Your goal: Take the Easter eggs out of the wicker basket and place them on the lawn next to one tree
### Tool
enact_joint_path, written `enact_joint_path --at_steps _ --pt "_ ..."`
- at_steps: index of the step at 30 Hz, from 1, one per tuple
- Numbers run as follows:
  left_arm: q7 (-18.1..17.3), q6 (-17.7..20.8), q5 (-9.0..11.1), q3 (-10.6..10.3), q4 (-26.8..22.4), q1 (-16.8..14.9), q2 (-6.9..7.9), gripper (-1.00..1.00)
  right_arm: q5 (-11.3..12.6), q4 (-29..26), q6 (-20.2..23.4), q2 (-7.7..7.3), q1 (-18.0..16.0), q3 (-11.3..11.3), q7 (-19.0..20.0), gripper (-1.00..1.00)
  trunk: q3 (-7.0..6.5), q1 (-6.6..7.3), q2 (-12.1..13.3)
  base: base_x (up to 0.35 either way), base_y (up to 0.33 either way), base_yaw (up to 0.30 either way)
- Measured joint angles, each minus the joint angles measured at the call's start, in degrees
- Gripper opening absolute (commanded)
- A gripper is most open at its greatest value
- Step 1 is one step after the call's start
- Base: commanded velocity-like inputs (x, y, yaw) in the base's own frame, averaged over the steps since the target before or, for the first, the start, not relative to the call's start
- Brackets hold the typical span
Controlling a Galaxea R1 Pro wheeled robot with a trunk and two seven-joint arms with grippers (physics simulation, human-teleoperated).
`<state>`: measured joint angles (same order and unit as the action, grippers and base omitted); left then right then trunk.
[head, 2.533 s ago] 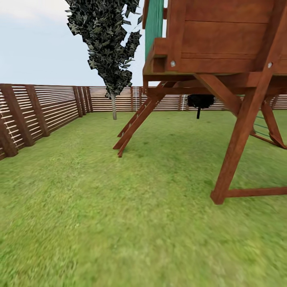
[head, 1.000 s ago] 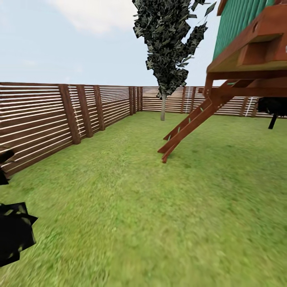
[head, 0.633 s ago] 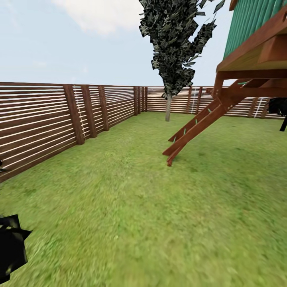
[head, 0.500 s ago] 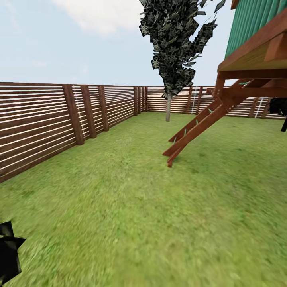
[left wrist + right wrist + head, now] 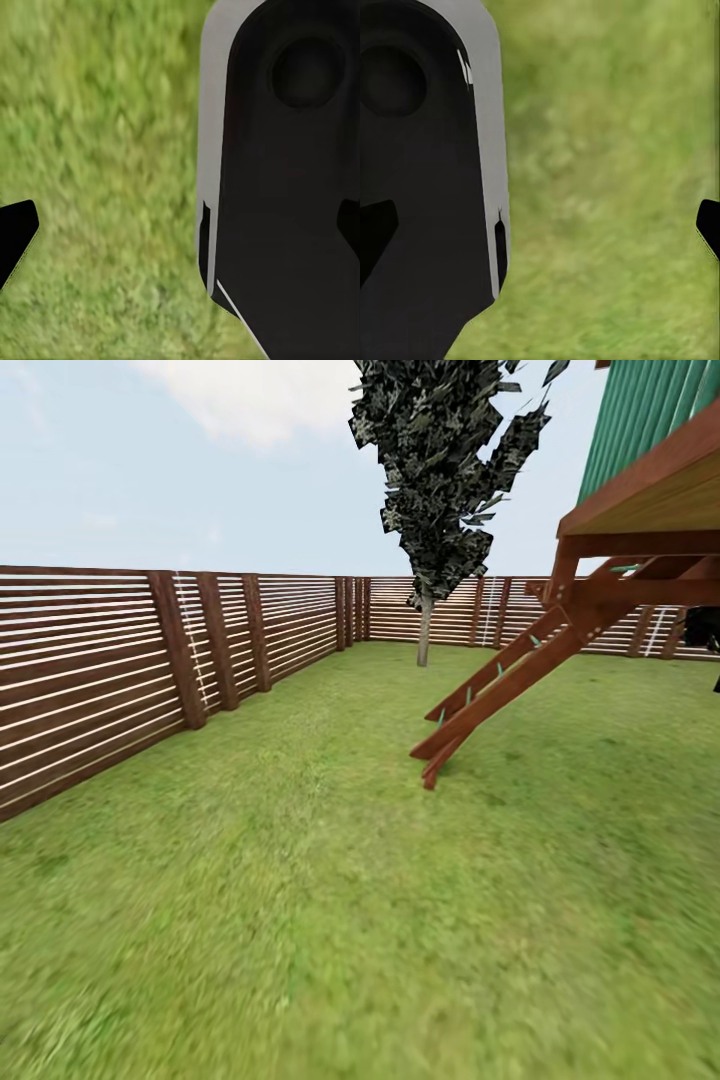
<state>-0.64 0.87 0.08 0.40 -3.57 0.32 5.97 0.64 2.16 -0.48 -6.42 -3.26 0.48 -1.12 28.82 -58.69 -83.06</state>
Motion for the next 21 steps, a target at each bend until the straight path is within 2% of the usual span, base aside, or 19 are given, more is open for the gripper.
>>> enact_joint_path --at_steps 10,21 --pt "0.0 0.0 0.0 0.0 0.0 0.0 0.0 1.0 0.08 -0.02 -0.05 0.09 0.0 -0.08 0.0 1.0 0.0 0.0 0.0 0.335 0.0 0.014" --pt "0.0 0.0 0.0 0.0 0.0 0.0 0.0 1.0 0.08 -0.01 -0.08 0.09 0.0 -0.11 0.0 1.0 0.0 0.0 0.0 0.335 0.0 0.231"
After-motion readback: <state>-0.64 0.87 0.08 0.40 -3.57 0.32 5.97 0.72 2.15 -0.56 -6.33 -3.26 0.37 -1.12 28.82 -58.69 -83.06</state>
